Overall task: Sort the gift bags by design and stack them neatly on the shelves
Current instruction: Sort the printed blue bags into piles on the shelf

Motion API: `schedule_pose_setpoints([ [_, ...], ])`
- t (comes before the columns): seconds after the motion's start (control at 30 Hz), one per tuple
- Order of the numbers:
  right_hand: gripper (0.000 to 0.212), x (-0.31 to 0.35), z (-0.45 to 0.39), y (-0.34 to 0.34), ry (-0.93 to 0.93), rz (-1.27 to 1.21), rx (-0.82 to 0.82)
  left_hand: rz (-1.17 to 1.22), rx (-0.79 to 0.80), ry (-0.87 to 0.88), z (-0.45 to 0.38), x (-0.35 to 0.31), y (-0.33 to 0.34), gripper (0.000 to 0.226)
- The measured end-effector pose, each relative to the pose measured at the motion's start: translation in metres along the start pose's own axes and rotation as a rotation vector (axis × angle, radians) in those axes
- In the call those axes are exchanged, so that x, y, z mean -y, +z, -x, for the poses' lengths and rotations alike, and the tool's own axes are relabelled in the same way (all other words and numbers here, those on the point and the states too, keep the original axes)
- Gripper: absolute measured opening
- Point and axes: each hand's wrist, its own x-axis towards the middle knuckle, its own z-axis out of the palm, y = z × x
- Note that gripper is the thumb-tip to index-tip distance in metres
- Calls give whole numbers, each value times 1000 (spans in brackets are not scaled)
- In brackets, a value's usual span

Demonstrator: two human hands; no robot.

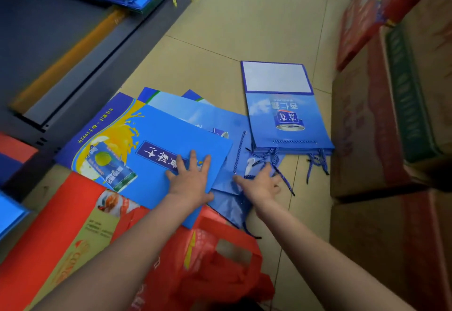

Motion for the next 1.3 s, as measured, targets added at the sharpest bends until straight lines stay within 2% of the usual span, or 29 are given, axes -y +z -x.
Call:
schedule_pose_setpoints([
  [0.13,88,14,6,17,6,-191,-29,-18,51,83,12,15,1,99],
  [0.23,80,9,15,26,-90,-301,-18,44,42,95,22,20,-3,98],
  [0.4,69,11,44,32,-392,-346,-119,215,1,120,36,29,-26,98],
  [0.57,58,35,85,26,-673,-424,-172,413,-43,221,48,51,-66,106],
  [0.67,62,58,104,10,-884,-366,-205,575,-182,263,58,65,-90,103],
  [0.73,65,75,105,-11,-947,-365,-245,651,-254,257,64,75,-98,99],
  [0.9,57,90,77,-79,-962,-453,-415,535,-199,202,73,63,-75,118],
  [1.1,55,105,34,-144,-1001,-629,-783,304,-97,92,52,44,-45,98],
  [1.17,53,118,16,-162,-931,-773,-839,233,-56,77,49,38,-42,97],
  [1.23,52,127,-3,-167,-780,-931,-858,186,-25,77,45,35,-37,95],
  [1.3,51,122,-23,-153,-605,-1025,-794,172,0,71,40,37,-31,93],
])
